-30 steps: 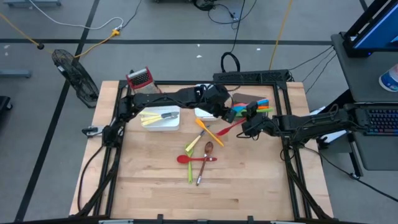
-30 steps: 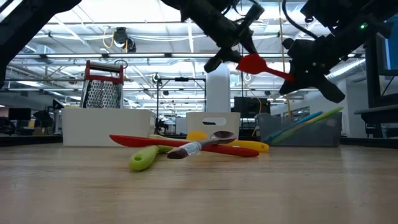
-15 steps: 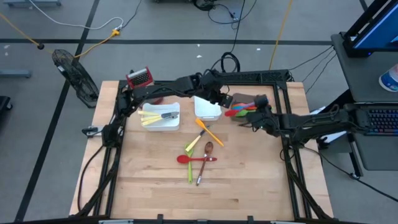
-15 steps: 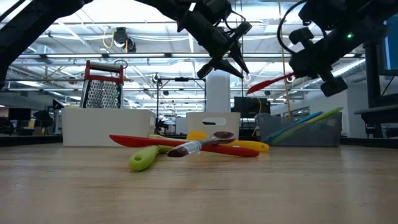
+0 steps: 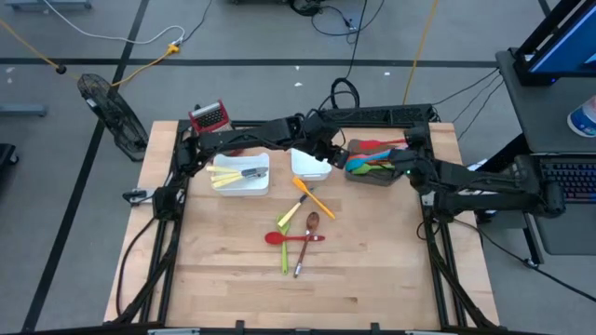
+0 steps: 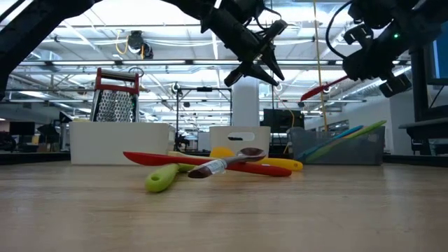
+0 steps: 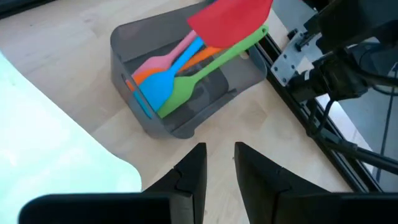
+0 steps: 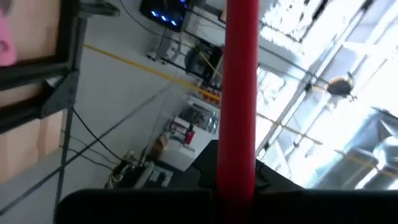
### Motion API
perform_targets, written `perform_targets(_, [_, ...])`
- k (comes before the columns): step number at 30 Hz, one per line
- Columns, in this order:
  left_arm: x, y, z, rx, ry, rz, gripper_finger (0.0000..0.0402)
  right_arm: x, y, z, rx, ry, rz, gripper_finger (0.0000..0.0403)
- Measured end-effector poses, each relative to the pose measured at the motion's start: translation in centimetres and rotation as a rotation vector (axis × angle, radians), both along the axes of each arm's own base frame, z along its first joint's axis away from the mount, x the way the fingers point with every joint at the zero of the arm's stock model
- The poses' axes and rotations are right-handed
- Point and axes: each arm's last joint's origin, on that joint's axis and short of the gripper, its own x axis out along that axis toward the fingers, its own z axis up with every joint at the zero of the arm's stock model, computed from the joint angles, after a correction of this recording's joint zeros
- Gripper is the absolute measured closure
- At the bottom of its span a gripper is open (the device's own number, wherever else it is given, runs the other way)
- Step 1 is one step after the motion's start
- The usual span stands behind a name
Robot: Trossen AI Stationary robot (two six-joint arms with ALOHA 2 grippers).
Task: Pick & Place Kitchen Items
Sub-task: Put the red spatula into the black bin
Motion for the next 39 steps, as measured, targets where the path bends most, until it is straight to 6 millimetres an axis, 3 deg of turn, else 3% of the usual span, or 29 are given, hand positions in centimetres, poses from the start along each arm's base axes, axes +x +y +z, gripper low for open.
perform_targets(26, [0.3,-0.9,0.0,0.084,0.014,-0.022,0.0316,2.2,-0.8,-3.1,0.180,0.303,0.139,0.0397])
perform_targets(39, [0.5,-1.8,0.0,0.112,0.020,-0.027,0.0316,3.6,-1.9,-4.1,0.206,0.266,0.140,0.0393])
